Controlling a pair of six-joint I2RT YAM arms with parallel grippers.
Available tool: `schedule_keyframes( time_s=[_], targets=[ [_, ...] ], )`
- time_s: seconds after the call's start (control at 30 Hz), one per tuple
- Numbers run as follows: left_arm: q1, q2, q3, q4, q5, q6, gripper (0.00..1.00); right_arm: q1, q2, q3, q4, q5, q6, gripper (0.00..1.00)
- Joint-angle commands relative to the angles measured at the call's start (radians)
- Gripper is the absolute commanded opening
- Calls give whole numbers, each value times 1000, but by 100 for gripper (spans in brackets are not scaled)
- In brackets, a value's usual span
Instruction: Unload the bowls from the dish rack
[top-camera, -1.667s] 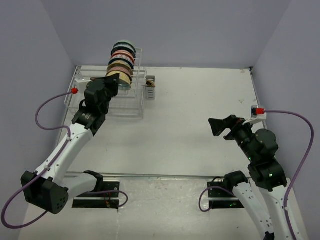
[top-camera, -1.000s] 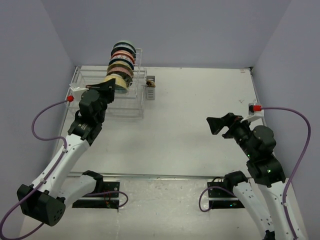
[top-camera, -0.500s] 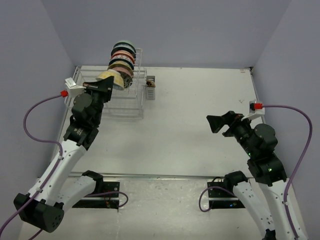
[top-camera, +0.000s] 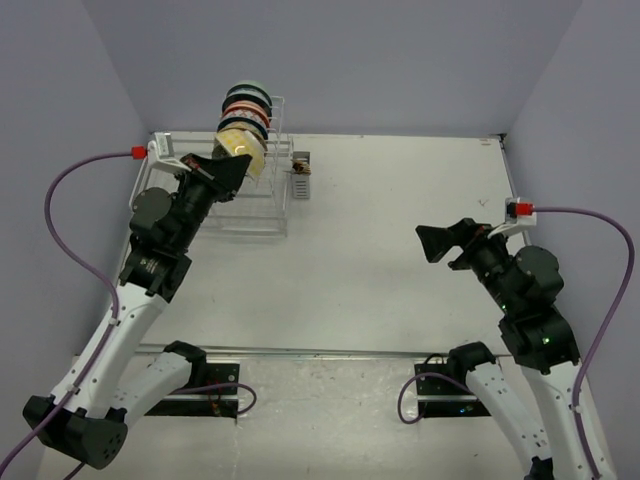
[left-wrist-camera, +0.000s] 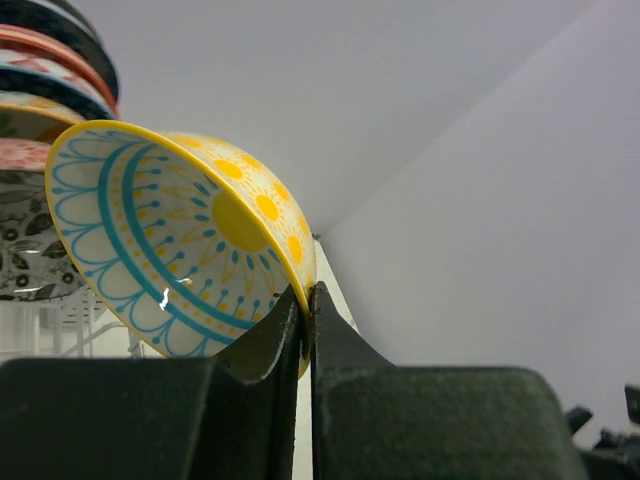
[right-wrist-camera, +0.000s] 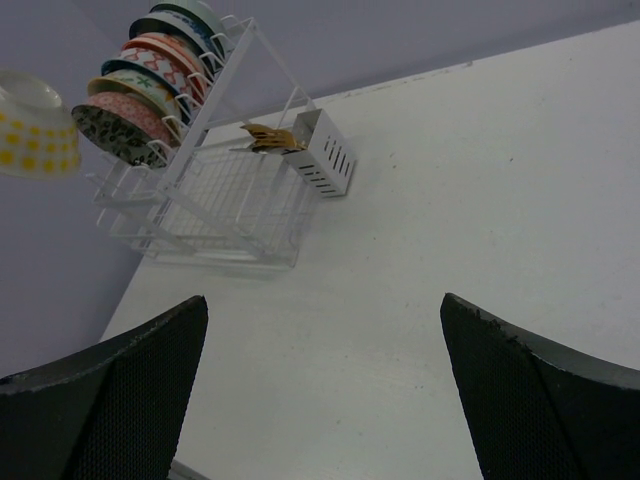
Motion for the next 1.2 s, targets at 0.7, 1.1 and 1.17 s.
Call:
schedule_keyframes(
  time_s=[0.7,1.1,1.17],
  targets=[
    [-697,390,210,-337,4,824,0,31,449,325,-293,-192,-204,97],
    [-1014,629,361,-405,-433,1077,0,153,608,259,-404,-61,-233,75],
    [-1024,654,378,-408,-452,1092,0,170,632,255,-411,-64,-236,51]
  ],
)
